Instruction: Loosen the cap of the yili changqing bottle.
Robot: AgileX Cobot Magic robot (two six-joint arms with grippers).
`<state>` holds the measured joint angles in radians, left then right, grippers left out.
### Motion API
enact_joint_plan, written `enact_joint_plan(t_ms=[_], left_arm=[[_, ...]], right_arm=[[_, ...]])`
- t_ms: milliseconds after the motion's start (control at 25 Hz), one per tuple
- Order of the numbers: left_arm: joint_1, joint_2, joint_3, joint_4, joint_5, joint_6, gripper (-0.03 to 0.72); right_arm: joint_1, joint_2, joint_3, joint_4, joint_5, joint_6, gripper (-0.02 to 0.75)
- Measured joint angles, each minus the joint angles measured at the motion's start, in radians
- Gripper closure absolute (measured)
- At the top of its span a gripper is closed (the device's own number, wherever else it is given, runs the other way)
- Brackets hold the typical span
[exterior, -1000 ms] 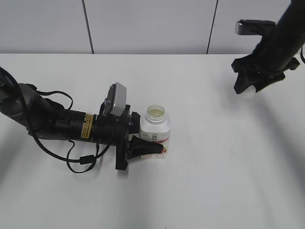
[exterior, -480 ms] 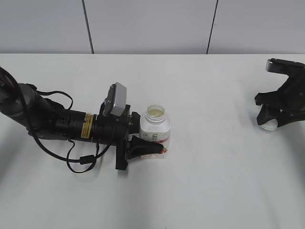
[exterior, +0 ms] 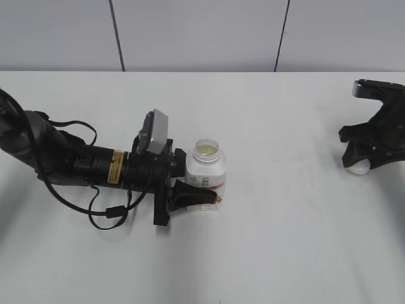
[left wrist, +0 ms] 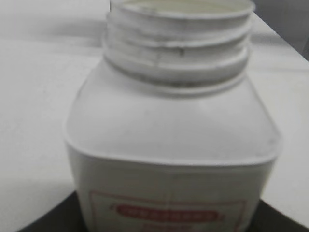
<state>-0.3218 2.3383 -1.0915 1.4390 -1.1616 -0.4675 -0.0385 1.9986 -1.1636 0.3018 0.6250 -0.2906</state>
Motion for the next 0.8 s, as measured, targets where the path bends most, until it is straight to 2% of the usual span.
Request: enact_joint_plan(t_ms=[80, 320, 680, 800], left_arm=[[0.0, 0.0, 0.0, -0.001, 0.001, 0.0, 0.327], [0.0, 0.0, 0.0, -0.001, -0.002, 0.0, 0.327], [0.0, 0.0, 0.0, -0.015, -0.004, 0.001, 0.327], [0.0, 0.0, 0.0, -0.015, -0.005, 0.001, 0.285]], right_arm=[[0.0, 0.0, 0.0, -0.006, 0.001, 0.0, 0.34], [0.0, 0.0, 0.0, -0.009, 0.002, 0.0, 0.219], [0.0, 0.0, 0.0, 0.011, 0.004, 0.002, 0.204], [0.0, 0.0, 0.0, 0.012, 0.006, 0.003, 0.204]])
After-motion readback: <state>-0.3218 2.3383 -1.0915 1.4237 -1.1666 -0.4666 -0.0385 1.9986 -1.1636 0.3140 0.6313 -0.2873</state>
